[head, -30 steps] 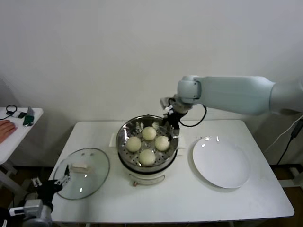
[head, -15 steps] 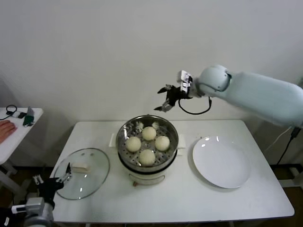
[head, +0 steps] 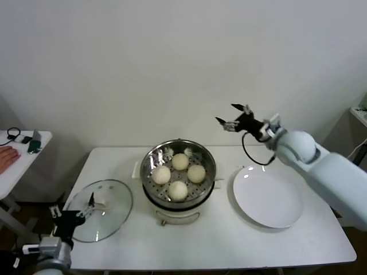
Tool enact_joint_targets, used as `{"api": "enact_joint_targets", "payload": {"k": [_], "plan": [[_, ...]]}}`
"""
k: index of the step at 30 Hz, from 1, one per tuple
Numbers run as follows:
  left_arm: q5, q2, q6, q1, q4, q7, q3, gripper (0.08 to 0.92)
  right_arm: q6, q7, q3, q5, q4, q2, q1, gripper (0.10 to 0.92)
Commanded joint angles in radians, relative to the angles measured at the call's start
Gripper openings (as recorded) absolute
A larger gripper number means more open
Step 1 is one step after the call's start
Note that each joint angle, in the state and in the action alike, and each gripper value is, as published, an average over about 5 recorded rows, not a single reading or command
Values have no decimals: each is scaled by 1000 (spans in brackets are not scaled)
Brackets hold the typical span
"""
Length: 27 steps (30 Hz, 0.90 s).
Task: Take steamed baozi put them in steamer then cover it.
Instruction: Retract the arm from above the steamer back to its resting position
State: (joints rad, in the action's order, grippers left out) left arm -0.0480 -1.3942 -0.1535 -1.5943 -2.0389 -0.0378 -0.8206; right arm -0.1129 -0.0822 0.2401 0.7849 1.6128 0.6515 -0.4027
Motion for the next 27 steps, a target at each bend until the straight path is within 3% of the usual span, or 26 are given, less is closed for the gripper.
{"api": "enact_joint_targets", "payload": {"k": [1,7,14,21,27], "plan": [[14,10,14,-2,-2,-3,31,823,291,29,-729,-143,105,60,-901,823],[22,27,19,-5,4,4,38,823,354,-52,-877,-155,151,250,-1136,823],[148,89,67,-40,24,56,39,823,355,-25,-900,-205,209,406,-1238,823],[513,167,202,-88,75,216,13,823,366,-6,-872,-250,210,518,-1298,823],[843,176,308,-82,255,416,18,823,425,-9,-847,-255,183,569,-1311,823]]}}
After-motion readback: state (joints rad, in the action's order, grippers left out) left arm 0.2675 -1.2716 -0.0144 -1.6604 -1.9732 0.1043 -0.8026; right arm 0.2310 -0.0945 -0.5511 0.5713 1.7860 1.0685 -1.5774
